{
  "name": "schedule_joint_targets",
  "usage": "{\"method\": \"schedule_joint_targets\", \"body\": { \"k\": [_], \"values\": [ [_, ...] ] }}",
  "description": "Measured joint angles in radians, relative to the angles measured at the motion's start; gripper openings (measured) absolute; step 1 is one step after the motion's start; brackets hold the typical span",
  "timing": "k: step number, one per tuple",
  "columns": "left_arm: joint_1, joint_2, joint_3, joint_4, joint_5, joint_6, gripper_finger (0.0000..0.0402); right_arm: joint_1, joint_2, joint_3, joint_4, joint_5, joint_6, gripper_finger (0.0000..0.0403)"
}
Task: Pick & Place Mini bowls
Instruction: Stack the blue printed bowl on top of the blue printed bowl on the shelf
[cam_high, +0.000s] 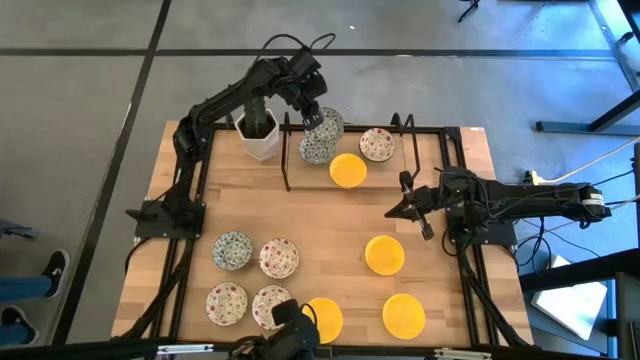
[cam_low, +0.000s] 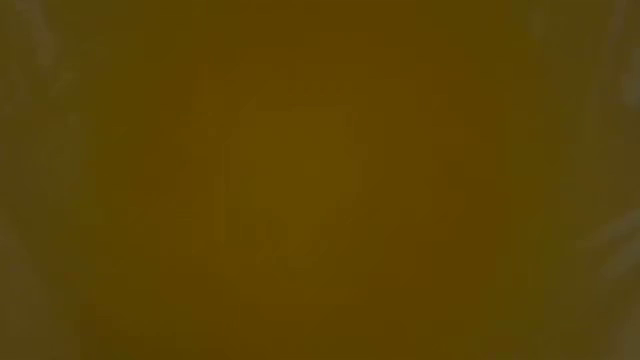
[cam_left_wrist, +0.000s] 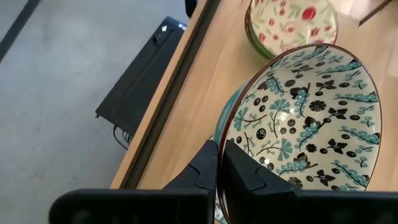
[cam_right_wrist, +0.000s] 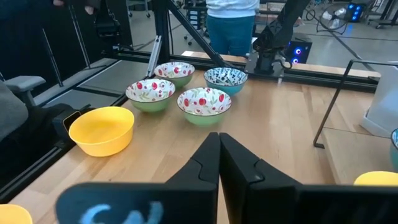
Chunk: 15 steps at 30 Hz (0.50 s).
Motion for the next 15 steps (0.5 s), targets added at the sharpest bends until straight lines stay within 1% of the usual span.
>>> {"method": "schedule_joint_targets", "body": {
  "k": [9,15],
  "values": [
    [-0.007,0.013,0.000,-0.025,-0.028,-0.024,0.0004,0.000,0.000,0.000,0.002,0.000,-0.012,0.0007],
    [-0.005,0.035,0.000,-0.103,-0.065,-0.054,0.0004,0.000,0.000,0.000,0.008,0.000,-0.012,0.0007]
  ]
}}
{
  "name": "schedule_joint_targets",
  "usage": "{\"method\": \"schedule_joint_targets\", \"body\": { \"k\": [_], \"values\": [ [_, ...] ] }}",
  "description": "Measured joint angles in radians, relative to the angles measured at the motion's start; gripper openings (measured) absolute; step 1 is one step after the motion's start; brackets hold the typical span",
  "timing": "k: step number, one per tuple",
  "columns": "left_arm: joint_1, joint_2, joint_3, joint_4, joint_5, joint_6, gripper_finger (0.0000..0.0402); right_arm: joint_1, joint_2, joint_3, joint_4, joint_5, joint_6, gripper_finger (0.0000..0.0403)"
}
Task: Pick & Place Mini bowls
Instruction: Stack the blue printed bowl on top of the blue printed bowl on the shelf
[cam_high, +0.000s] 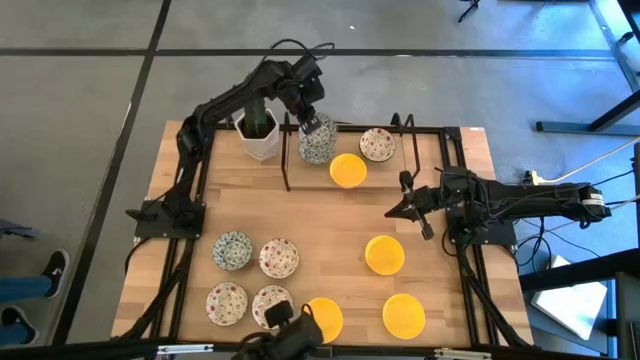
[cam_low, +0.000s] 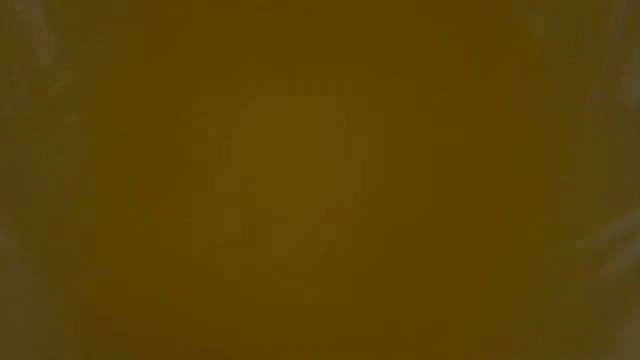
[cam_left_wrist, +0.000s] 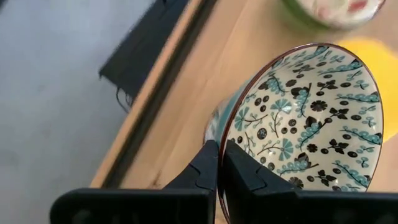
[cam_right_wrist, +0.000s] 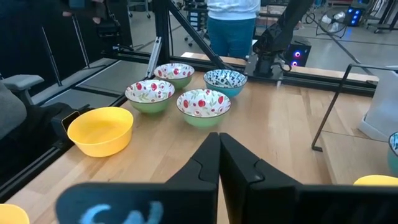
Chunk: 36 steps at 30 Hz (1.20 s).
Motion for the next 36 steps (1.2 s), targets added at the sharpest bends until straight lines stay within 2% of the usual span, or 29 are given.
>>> {"method": "schedule_joint_targets", "body": {
  "k": [30,36],
  "values": [
    [-0.034,0.157,0.000,-0.045,0.001,-0.059,0.0004,0.000,0.000,0.000,0.000,-0.018,0.011,0.0007],
    [-0.038,0.186,0.003,-0.053,0.012,-0.085,0.0014,0.002,0.000,0.000,0.000,-0.026,0.035,0.0007]
  ]
}}
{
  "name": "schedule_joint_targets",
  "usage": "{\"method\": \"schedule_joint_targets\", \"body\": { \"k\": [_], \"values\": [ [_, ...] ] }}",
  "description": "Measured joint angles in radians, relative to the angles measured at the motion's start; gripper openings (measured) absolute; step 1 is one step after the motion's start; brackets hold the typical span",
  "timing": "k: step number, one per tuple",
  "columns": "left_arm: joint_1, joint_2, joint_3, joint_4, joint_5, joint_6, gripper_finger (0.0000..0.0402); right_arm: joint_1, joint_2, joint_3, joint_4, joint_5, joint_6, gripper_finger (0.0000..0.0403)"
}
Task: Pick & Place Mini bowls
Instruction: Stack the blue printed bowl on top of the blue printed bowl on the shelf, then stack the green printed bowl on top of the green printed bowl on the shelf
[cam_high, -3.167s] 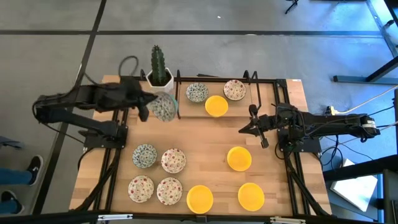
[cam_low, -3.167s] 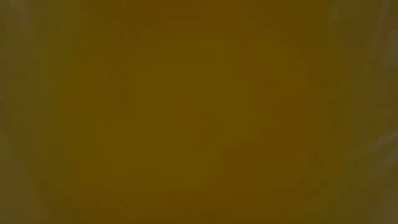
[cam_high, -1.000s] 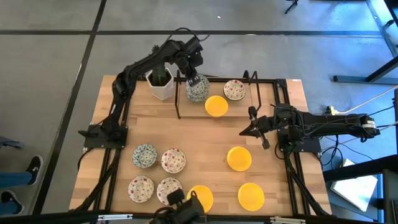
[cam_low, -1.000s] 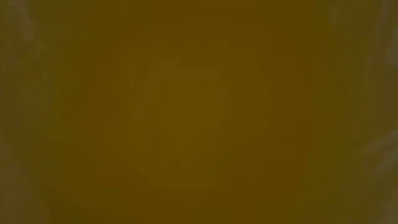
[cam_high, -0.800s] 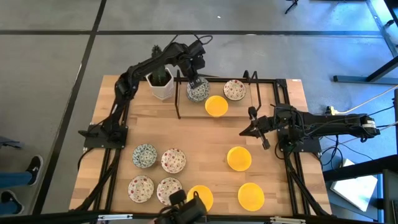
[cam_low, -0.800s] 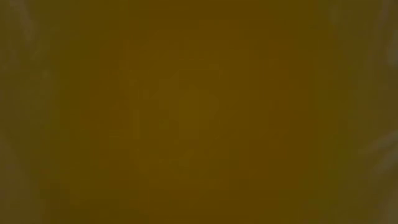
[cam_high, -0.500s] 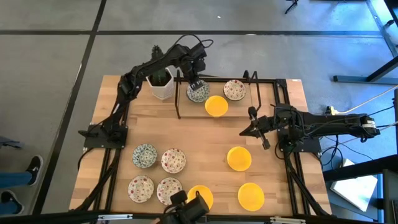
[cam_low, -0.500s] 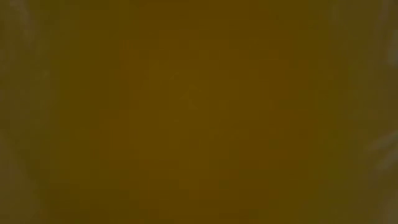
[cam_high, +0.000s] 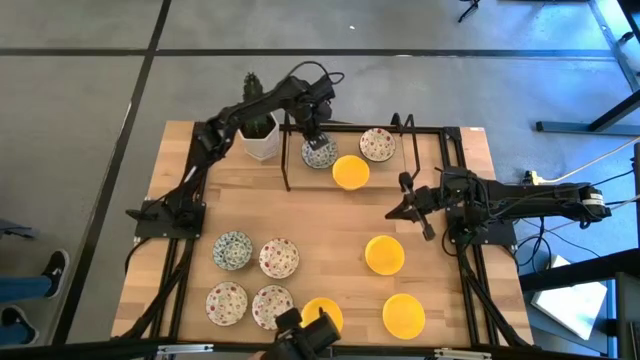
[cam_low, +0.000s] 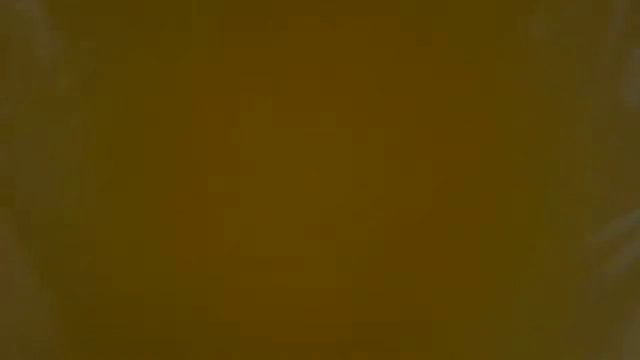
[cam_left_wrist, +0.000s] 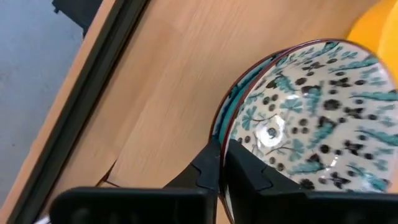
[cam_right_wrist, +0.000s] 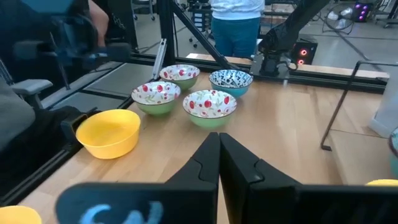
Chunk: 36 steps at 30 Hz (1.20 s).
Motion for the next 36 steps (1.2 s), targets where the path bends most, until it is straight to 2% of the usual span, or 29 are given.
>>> {"method": "schedule_joint_targets", "body": {
  "k": [8,18,27,29,32,36],
  "values": [
    [-0.001,0.016,-0.002,0.014,-0.045,0.022,0.0047,0.000,0.000,0.000,-0.004,-0.043,0.017,0.0007],
    [-0.003,0.014,-0.005,0.014,-0.047,0.053,0.0117,0.000,0.000,0.000,-0.016,-0.043,0.021,0.0007],
    [-0.011,-0.078,-0.005,0.014,-0.097,0.071,0.0153,0.000,0.000,0.000,-0.022,-0.043,0.020,0.0007],
    [-0.014,-0.124,-0.005,-0.010,-0.071,0.065,0.0154,0.000,0.000,0.000,-0.023,-0.043,0.027,0.0007],
    [-0.045,-0.223,-0.005,-0.125,0.040,0.053,0.0138,0.006,0.000,0.000,-0.052,-0.043,0.038,0.0007],
    [-0.175,-0.418,-0.070,-0.174,0.004,0.102,0.0065,0.024,0.000,0.000,-0.074,-0.042,0.057,0.0007]
  ]
}}
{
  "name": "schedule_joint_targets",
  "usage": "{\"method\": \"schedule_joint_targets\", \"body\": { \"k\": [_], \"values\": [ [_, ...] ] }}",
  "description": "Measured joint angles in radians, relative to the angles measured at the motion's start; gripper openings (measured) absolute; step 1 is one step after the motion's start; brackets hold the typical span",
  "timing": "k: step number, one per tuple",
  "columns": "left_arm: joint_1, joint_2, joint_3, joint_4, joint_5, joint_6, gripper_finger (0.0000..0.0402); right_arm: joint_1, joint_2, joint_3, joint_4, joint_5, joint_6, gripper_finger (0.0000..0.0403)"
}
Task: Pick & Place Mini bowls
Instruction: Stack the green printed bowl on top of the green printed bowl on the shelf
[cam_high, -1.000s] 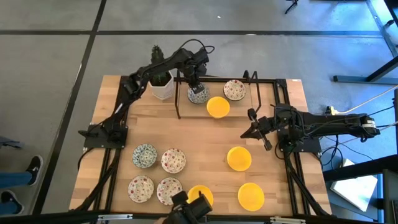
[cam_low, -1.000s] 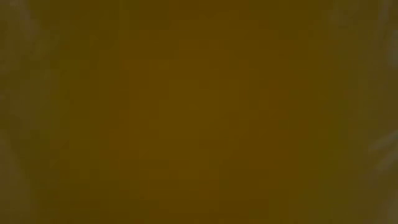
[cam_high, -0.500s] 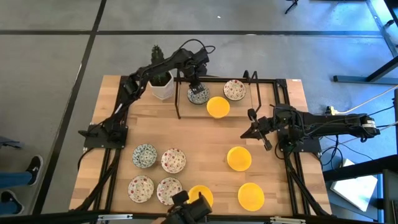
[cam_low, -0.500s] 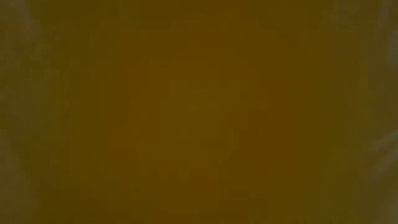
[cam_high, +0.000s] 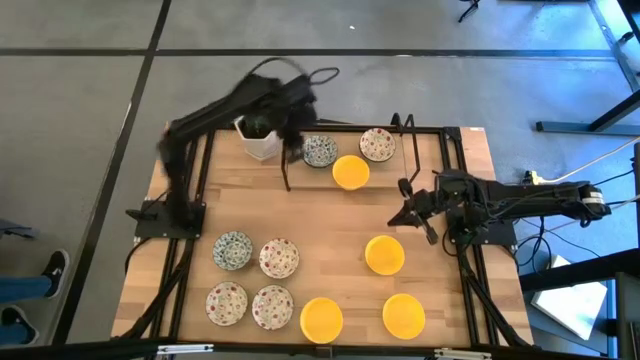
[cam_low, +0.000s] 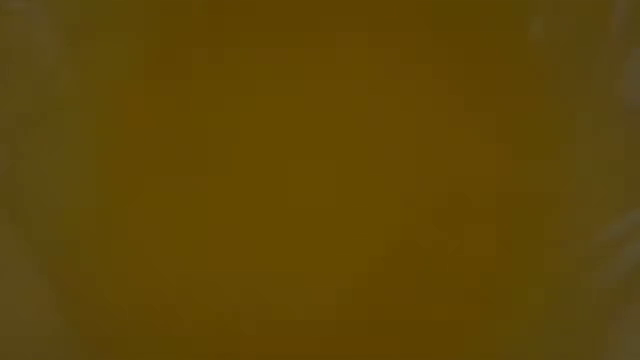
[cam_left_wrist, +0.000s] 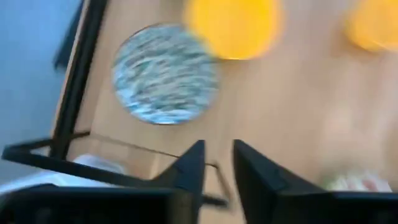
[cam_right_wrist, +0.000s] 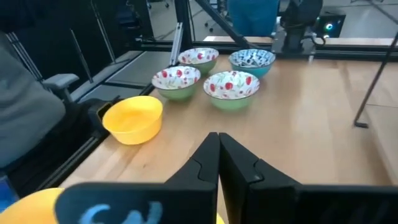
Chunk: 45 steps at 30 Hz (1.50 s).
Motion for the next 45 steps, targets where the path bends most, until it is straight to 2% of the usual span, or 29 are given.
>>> {"method": "schedule_joint_targets", "body": {
  "k": [2,4,7,10,11,13,16,18,21,24,26,31,35,38,41,45],
  "values": [
    [-0.063,-0.130,-0.077,0.012,0.024,0.076,0.0022,0.012,0.000,0.000,0.004,0.001,0.007,0.0007],
    [-0.109,-0.275,-0.191,0.075,0.090,0.099,0.0009,0.026,0.000,0.000,0.006,0.001,0.003,0.0007],
    [-0.179,-0.513,-0.452,0.345,0.175,0.039,0.0004,0.045,0.000,0.000,-0.004,0.036,-0.008,0.0007],
    [-0.250,-0.739,-0.778,0.629,0.196,-0.004,0.0002,0.057,0.000,0.000,0.009,0.086,-0.007,0.0007],
    [-0.273,-0.806,-0.892,0.740,0.185,-0.025,0.0002,0.059,0.000,0.000,0.015,0.095,-0.007,0.0007],
    [-0.310,-0.919,-1.117,0.961,0.091,-0.076,0.0002,0.061,0.001,0.000,0.017,0.095,0.001,0.0007],
    [-0.340,-1.023,-1.422,1.287,-0.001,-0.171,0.0001,0.061,0.029,0.000,0.035,0.104,0.019,0.0007],
    [-0.356,-1.058,-1.582,1.492,-0.013,-0.192,0.0002,0.066,0.077,0.000,0.132,0.152,0.044,0.0004],
    [-0.406,-1.070,-1.758,1.774,-0.075,-0.218,0.0002,0.077,0.176,0.002,0.288,0.226,0.063,0.0004],
    [-0.441,-1.059,-1.861,1.961,-0.151,-0.165,0.0001,0.079,0.297,0.037,0.299,0.292,0.040,0.0002],
    [-0.450,-1.054,-1.893,2.056,-0.165,-0.125,0.0002,0.079,0.392,0.057,0.303,0.348,0.041,0.0002],
    [-0.450,-1.051,-1.899,2.145,-0.167,-0.044,0.0003,0.078,0.636,0.144,0.308,0.428,0.066,0.0002],
    [-0.450,-1.050,-1.899,2.157,-0.167,-0.004,0.0003,0.078,0.786,0.239,0.258,0.500,0.089,0.0001],
    [-0.450,-1.050,-1.899,2.145,-0.167,0.003,0.0003,0.078,0.839,0.317,0.150,0.574,0.103,0.0001],
    [-0.450,-1.050,-1.899,2.134,-0.166,0.004,0.0003,0.079,0.870,0.377,0.022,0.705,0.132,0.0001],
    [-0.450,-1.050,-1.899,2.125,-0.162,0.004,0.0003,0.078,0.876,0.419,-0.045,0.810,0.150,0.0001]
  ]
}}
